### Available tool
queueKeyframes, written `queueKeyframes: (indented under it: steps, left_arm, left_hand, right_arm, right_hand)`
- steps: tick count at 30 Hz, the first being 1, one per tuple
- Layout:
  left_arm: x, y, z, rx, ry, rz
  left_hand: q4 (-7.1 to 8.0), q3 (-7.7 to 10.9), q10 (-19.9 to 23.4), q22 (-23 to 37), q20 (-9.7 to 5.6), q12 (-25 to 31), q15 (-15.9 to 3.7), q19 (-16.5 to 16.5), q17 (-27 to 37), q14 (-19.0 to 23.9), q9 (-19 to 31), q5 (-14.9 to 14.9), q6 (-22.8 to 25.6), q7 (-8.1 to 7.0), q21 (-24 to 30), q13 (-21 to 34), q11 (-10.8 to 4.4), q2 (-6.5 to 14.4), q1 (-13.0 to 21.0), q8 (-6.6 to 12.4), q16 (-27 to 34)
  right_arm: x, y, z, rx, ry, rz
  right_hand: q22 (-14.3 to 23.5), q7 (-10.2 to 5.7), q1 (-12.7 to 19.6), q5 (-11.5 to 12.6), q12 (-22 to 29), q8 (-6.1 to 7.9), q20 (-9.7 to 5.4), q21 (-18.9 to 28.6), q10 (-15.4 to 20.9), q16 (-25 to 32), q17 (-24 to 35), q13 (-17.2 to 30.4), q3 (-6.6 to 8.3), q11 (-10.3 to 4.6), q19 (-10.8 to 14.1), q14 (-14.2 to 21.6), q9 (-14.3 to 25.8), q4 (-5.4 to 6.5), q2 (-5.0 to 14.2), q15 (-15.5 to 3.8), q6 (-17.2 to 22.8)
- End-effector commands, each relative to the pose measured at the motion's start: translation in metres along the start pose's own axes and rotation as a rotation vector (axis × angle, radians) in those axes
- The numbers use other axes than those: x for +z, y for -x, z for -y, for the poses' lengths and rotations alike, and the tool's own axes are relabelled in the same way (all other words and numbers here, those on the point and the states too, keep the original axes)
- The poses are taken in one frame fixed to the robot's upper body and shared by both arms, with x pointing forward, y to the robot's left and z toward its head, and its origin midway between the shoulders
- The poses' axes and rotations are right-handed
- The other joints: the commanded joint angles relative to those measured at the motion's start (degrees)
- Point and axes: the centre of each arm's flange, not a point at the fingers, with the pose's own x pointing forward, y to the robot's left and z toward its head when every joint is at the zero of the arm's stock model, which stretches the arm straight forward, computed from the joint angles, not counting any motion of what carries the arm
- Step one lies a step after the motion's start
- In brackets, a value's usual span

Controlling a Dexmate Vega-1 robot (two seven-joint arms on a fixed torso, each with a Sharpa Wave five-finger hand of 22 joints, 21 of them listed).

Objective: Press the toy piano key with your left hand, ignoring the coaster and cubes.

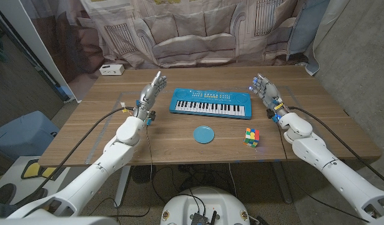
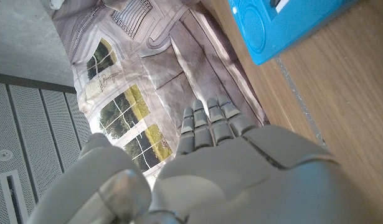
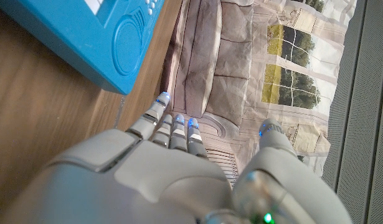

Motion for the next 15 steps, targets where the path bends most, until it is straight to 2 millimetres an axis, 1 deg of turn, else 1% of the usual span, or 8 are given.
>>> queueKeyframes:
  steps: [1, 2, 5, 7, 9, 10, 13, 15]
  left_arm:
    - [0.013, -0.002, 0.008, 0.010, -0.090, 0.063]
    - [0.016, -0.002, 0.009, 0.007, -0.095, 0.072]
    - [0.023, -0.001, 0.013, -0.001, -0.123, 0.095]
    - [0.027, 0.000, 0.014, -0.004, -0.138, 0.109]
    - [0.031, 0.000, 0.015, -0.008, -0.135, 0.127]
    - [0.032, 0.000, 0.015, -0.015, -0.130, 0.137]
    - [0.038, -0.002, 0.014, -0.043, -0.137, 0.158]
    - [0.040, -0.003, 0.014, -0.050, -0.136, 0.168]
  left_hand:
    - [-0.57, -0.13, 1.69, 0.15, 0.32, 0.47, -0.11, 1.90, 0.23, 1.66, 0.32, 0.13, 1.84, 0.26, 0.55, 0.15, -0.07, -0.16, 0.80, 0.61, 0.33]
    - [-0.61, -0.16, 1.77, 0.15, 0.34, 0.45, -0.20, 2.06, 0.23, 1.87, 0.32, 0.13, 1.96, 0.28, 0.55, 0.16, 0.12, -0.20, 0.82, 0.60, 0.34]
    - [-0.69, -0.22, 2.11, 0.15, 0.38, 0.46, -0.20, 2.42, 0.23, 2.14, 0.33, 0.14, 2.52, 0.32, 0.53, 0.17, -0.06, -0.26, 0.90, 0.65, 0.25]
    - [-0.75, -0.25, 2.63, 0.15, 0.41, 0.55, -0.41, 2.68, 0.23, 2.47, 0.34, 0.16, 2.98, 0.26, 0.49, 0.17, -0.44, -0.29, 0.97, 0.68, 0.22]
    - [-0.78, -0.26, 2.76, 0.15, 0.45, 0.55, -0.38, 2.79, 0.23, 2.57, 0.34, 0.16, 3.21, 0.22, 0.48, 0.17, -0.58, -0.29, 1.01, 0.71, 0.19]
    - [-0.82, -0.27, 2.94, 0.16, 0.47, 0.57, -0.48, 2.87, 0.23, 2.85, 0.34, 0.17, 3.49, 0.16, 0.44, 0.18, -0.89, -0.29, 1.05, 0.75, 0.22]
    - [-0.91, -0.27, 3.47, 0.16, 0.52, 0.62, -0.45, 3.49, 0.23, 3.44, 0.35, 0.18, 4.24, 0.24, 0.50, 0.18, -0.73, -0.25, 1.19, 0.84, 0.24]
    - [-0.93, -0.27, 3.63, 0.16, 0.49, 0.65, -0.48, 3.54, 0.23, 3.48, 0.35, 0.19, 4.29, 0.24, 0.48, 0.18, -0.93, -0.24, 1.22, 0.82, 0.21]
  right_arm:
    - [-0.001, -0.001, 0.015, 0.019, -0.001, 0.005]
    - [0.000, -0.001, 0.016, 0.017, 0.001, 0.005]
    - [0.000, 0.000, 0.016, -0.002, -0.003, 0.007]
    - [0.001, 0.002, 0.014, -0.017, -0.002, 0.011]
    - [0.002, 0.004, 0.012, -0.031, 0.009, 0.013]
    - [0.003, 0.005, 0.012, -0.044, 0.007, 0.014]
    - [0.006, 0.009, 0.009, -0.063, 0.008, 0.029]
    - [0.008, 0.011, 0.007, -0.076, 0.007, 0.040]
  right_hand:
    - [0.26, 0.22, 0.53, -0.11, -0.06, -0.06, -0.18, -0.22, 0.18, 0.13, -0.05, 0.22, 0.07, -0.19, 0.49, 0.21, 0.29, -0.18, 0.30, -0.06, -0.25]
    - [0.27, 0.21, 0.53, -0.12, -0.07, -0.06, -0.17, -0.24, 0.18, 0.14, -0.06, 0.22, 0.06, -0.17, 0.50, 0.23, 0.29, -0.18, 0.30, -0.02, -0.25]
    - [0.27, 0.26, 0.52, -0.12, -0.08, -0.05, -0.15, -0.33, 0.20, 0.12, -0.09, 0.23, 0.02, -0.06, 0.48, 0.21, 0.29, -0.19, 0.31, 0.01, -0.21]
    - [0.27, 0.26, 0.51, -0.13, -0.09, -0.05, -0.11, -0.38, 0.20, 0.06, -0.10, 0.23, 0.00, 0.00, 0.49, 0.07, 0.29, -0.19, 0.32, 0.05, -0.20]
    - [0.27, 0.34, 0.50, -0.13, -0.09, -0.04, -0.09, -0.42, 0.21, 0.05, -0.11, 0.23, -0.03, 0.03, 0.49, 0.05, 0.29, -0.19, 0.32, 0.16, -0.17]
    - [0.27, 0.36, 0.50, -0.13, -0.10, -0.02, -0.07, -0.44, 0.21, 0.04, -0.12, 0.23, -0.04, 0.02, 0.49, 0.03, 0.29, -0.19, 0.32, 0.13, -0.14]
    - [0.27, 0.41, 0.48, -0.14, -0.09, 0.01, -0.06, -0.50, 0.26, 0.04, -0.13, 0.23, -0.07, 0.12, 0.48, 0.06, 0.29, -0.19, 0.32, 0.16, -0.04]
    - [0.27, 0.44, 0.46, -0.14, -0.08, 0.02, -0.03, -0.55, 0.31, 0.04, -0.14, 0.23, -0.10, 0.13, 0.48, 0.05, 0.28, -0.19, 0.32, 0.17, -0.01]
